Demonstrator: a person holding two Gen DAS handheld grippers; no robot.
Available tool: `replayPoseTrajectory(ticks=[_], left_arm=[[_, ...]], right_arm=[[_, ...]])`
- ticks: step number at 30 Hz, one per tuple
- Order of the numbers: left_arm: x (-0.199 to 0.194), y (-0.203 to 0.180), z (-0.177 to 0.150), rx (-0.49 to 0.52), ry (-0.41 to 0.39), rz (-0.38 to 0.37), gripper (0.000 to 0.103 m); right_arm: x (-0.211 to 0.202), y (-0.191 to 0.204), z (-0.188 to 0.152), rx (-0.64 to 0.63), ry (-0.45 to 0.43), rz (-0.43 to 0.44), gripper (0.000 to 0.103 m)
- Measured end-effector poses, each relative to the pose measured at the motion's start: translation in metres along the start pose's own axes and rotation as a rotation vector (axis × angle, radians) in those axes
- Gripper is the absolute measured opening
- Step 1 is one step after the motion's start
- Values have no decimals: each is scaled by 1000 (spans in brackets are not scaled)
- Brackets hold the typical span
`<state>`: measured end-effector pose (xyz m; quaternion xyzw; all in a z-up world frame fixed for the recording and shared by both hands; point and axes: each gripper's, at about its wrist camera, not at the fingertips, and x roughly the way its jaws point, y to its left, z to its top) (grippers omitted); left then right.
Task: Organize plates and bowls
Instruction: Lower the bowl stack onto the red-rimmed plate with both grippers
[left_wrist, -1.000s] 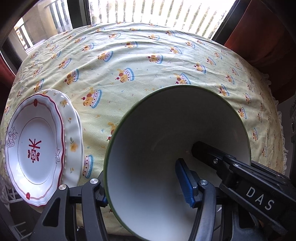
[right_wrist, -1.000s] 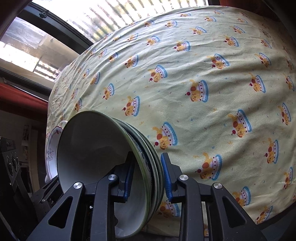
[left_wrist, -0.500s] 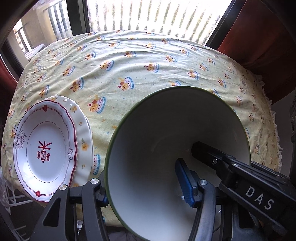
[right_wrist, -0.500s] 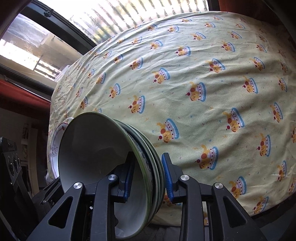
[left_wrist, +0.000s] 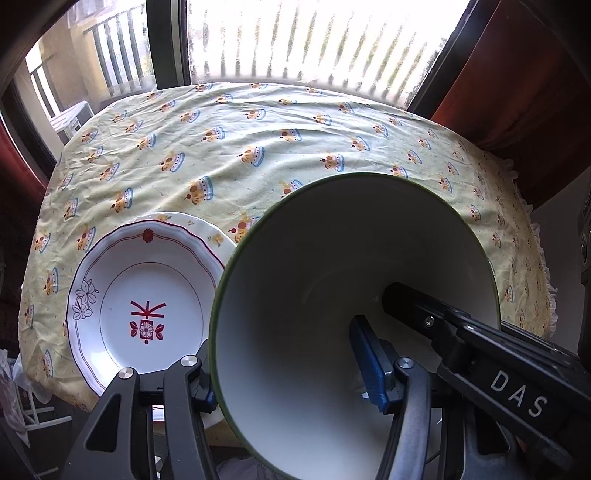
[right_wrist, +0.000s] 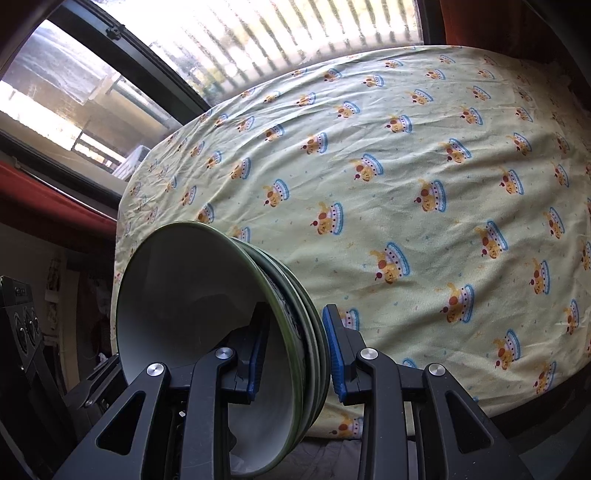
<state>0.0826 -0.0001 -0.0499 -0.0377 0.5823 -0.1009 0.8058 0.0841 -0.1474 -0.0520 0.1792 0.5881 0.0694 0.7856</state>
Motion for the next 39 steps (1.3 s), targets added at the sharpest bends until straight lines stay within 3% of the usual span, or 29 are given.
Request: replayPoseTrajectory(ticks=[23, 39], left_arm=[[-18, 111, 11, -15, 4, -69, 58], [4, 161, 17, -3, 103, -104, 58]], right_arm=[[36, 116, -8, -12, -17, -72, 34], [78, 154, -11, 45, 43, -122, 34]])
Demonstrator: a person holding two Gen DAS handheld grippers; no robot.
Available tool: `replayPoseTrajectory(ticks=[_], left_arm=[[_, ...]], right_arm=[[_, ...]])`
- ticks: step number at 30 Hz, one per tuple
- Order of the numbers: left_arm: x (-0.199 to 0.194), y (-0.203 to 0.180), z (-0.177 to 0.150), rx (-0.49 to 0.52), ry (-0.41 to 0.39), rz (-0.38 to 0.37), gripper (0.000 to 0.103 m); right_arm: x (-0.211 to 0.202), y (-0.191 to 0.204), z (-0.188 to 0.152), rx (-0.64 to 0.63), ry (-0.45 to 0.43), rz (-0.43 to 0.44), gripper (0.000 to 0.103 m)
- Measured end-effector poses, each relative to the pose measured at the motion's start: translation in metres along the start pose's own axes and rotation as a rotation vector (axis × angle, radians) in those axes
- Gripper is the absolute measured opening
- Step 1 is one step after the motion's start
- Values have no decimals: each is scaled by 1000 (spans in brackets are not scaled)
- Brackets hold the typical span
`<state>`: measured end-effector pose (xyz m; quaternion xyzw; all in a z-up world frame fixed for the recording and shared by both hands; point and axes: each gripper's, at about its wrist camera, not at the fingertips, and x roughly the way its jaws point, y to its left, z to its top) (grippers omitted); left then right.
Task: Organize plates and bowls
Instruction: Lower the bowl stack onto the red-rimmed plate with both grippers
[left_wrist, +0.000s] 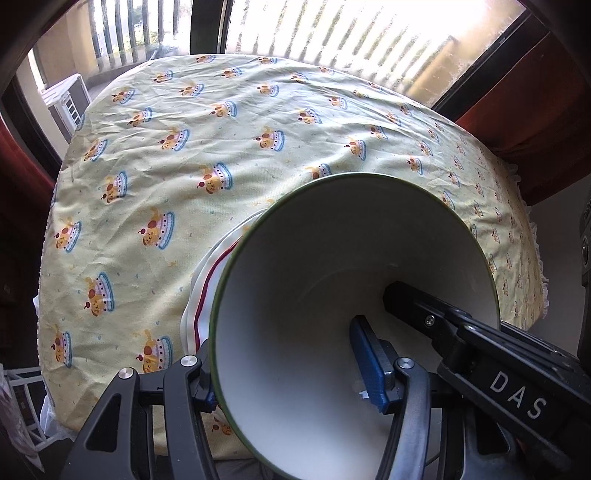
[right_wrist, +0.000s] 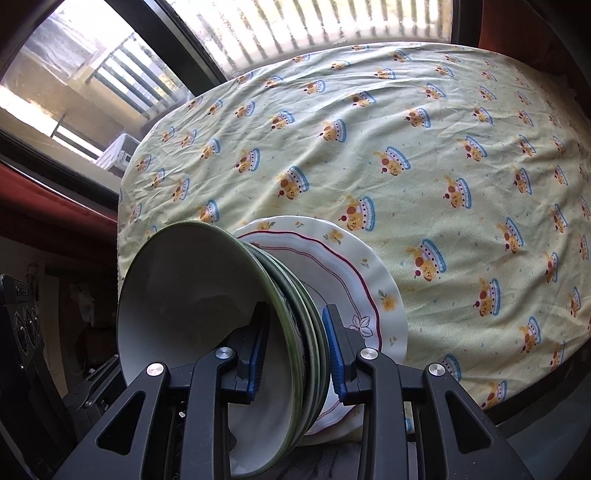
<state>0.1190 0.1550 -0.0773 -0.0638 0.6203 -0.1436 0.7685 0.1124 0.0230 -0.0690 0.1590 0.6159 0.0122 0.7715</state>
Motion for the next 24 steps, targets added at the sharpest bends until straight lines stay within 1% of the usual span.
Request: replayPoseTrajectory(ticks=[3, 5, 12, 19, 24], left_arm=[[5, 6, 1, 0, 20, -8, 58], [7, 8, 4, 8, 19, -6, 58], [7, 10, 6, 17, 16, -4, 58], [7, -2, 1, 78, 2, 30, 57], [9, -13, -3, 134, -29, 61, 57]], right_arm=[[5, 3, 0, 9, 10, -13, 34], [9, 5, -1, 15, 21, -20, 34], [9, 10, 1, 1, 7, -38, 34], [12, 4, -4, 31, 20, -32, 34], [11, -1, -11, 53, -6, -35, 34]])
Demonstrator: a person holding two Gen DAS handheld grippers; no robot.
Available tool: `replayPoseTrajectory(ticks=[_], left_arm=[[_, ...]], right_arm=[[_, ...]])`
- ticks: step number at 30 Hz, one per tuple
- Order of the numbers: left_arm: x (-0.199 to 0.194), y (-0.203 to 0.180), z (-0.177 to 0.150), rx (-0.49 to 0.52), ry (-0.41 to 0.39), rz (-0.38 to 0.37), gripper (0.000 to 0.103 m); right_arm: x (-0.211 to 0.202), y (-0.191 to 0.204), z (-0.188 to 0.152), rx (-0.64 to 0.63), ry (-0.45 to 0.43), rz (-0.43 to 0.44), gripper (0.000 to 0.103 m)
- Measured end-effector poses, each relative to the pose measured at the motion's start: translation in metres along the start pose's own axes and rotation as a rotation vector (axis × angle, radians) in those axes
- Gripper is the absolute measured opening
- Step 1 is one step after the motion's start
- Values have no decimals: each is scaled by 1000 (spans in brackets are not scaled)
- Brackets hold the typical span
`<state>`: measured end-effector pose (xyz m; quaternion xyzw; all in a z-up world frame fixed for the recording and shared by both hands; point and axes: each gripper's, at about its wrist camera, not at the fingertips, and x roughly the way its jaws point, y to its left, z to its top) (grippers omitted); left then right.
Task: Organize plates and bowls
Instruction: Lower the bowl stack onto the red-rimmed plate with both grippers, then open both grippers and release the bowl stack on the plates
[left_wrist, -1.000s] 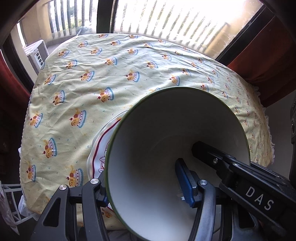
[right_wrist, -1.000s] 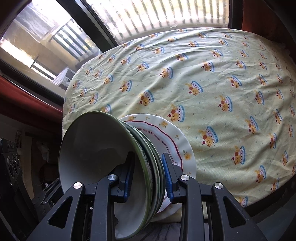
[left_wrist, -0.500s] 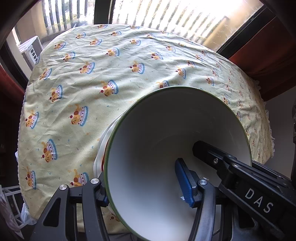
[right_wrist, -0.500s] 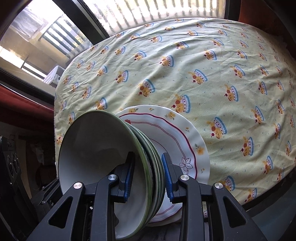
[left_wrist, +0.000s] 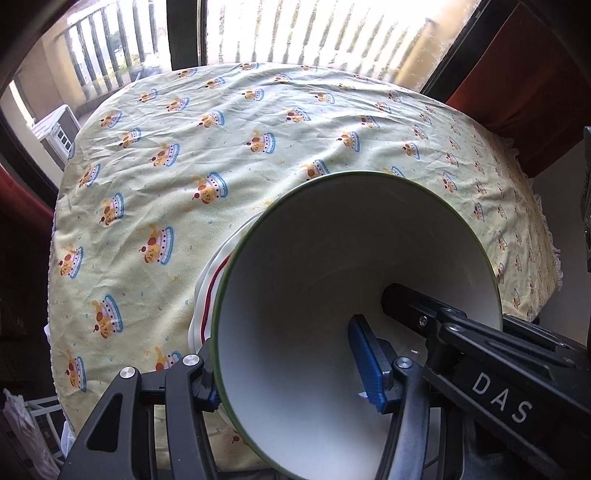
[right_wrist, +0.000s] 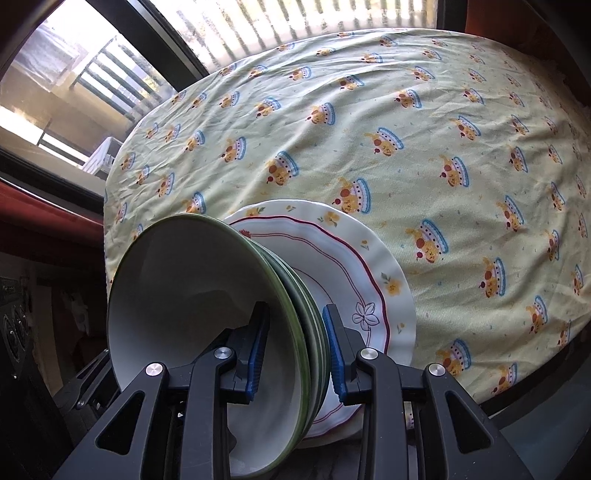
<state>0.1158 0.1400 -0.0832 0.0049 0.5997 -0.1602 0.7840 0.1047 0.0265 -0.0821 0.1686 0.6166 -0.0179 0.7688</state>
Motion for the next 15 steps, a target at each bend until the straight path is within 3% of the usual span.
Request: replayPoseTrajectory(ticks=[9, 12, 15], left_arm=[[0, -9, -8, 68, -54, 39, 64], [-6, -6, -13, 49, -81, 66, 68], [-13, -1, -16, 10, -104, 104, 77]], right_arm=[[-2, 8, -13, -52, -100, -84, 41], [-7, 8, -17, -73, -122, -93, 42], [-14, 6, -18, -85, -137, -83, 50]])
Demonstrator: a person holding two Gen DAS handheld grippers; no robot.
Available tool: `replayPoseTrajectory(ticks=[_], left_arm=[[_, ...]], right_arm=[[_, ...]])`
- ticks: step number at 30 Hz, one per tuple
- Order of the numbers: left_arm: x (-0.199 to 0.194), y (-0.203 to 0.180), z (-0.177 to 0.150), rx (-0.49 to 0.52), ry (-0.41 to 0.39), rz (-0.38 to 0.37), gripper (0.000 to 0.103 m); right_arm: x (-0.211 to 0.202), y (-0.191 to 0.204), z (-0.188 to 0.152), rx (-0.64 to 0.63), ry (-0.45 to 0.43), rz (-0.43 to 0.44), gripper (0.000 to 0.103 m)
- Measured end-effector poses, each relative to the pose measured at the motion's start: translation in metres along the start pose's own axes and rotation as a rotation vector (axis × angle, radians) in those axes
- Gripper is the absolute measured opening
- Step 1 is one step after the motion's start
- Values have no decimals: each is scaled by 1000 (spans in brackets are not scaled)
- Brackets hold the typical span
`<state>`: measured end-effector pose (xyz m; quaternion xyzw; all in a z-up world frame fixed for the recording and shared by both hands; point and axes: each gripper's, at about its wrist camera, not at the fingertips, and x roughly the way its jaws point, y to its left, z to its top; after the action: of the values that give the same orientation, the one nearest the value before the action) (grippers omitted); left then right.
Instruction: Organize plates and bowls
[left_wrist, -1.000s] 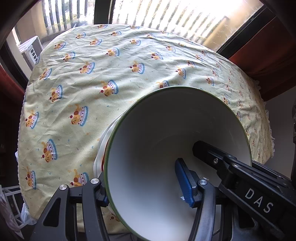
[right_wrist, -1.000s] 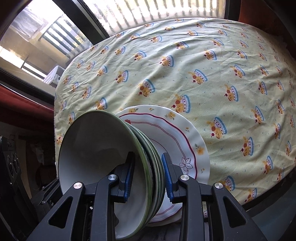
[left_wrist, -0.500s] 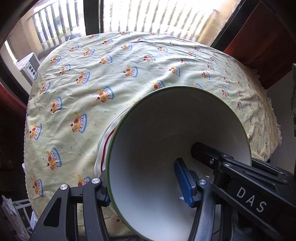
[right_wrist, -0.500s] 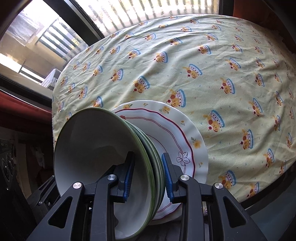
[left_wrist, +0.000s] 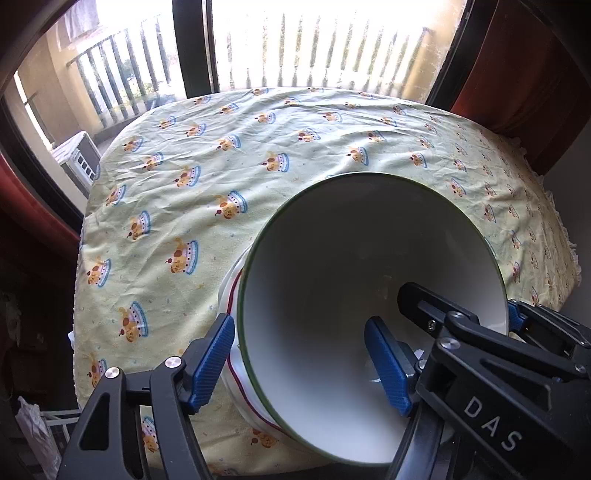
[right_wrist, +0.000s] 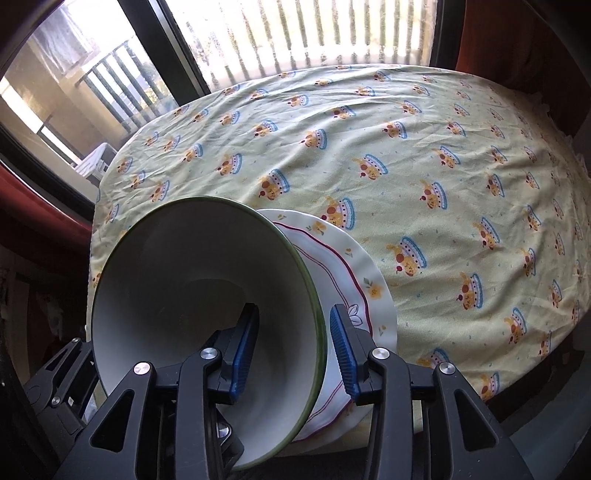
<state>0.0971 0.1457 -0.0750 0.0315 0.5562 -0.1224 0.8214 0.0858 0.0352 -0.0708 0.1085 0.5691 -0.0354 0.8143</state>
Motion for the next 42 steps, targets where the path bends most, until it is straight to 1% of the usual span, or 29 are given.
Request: replayPoseTrajectory(ticks=[2, 5, 7, 8, 13, 14, 15, 16, 18, 20, 23, 28, 29, 32, 34, 37, 40, 42], left_arm=[[-6, 0, -2, -18, -21, 29, 78], [-18, -1, -6, -57, -61, 78, 78], [-31, -2, -10, -79, -112, 87, 79], [-37, -3, -12, -88, -138, 92, 81], [-66, -14, -23, -152, -240, 143, 87], [-70, -18, -25, -168, -255, 152, 89], [-74, -21, -29, -186, -270, 150, 91], [-78, -24, -33, -200, -284, 143, 95], [-82, -34, -42, -212, -309, 137, 97], [-83, -46, -51, -205, -323, 136, 99], [-82, -64, -63, -194, -340, 151, 101], [-80, -86, -83, -200, -397, 170, 101], [-80, -89, -87, -204, -409, 174, 101], [-79, -95, -97, -208, -424, 148, 101], [-79, -100, -102, -208, -432, 138, 101], [-78, -110, -106, -200, -431, 143, 101], [-77, -119, -109, -192, -419, 137, 101], [-77, -125, -112, -184, -415, 136, 101]], right_arm=[[-5, 0, 0, -19, -14, 11, 58], [-13, -1, -1, -61, -41, 42, 60], [-22, -3, -1, -83, -59, 68, 60], [-28, -5, -1, -93, -74, 82, 61], [-65, -17, -7, -159, -186, 116, 67], [-72, -21, -9, -171, -209, 121, 68], [-78, -25, -12, -180, -231, 121, 68], [-85, -29, -15, -188, -258, 117, 69], [-97, -39, -21, -199, -311, 108, 70], [-105, -48, -28, -219, -346, 96, 74], [-111, -68, -42, -238, -374, 76, 77], [-114, -110, -61, -196, -393, 47, 79], [-114, -118, -63, -186, -404, 32, 80], [-115, -140, -74, -163, -447, -33, 81], [-113, -154, -81, -155, -450, -44, 82], [-111, -170, -90, -139, -441, -31, 82], [-112, -176, -98, -137, -437, -52, 82], [-114, -179, -102, -139, -439, -44, 83]])
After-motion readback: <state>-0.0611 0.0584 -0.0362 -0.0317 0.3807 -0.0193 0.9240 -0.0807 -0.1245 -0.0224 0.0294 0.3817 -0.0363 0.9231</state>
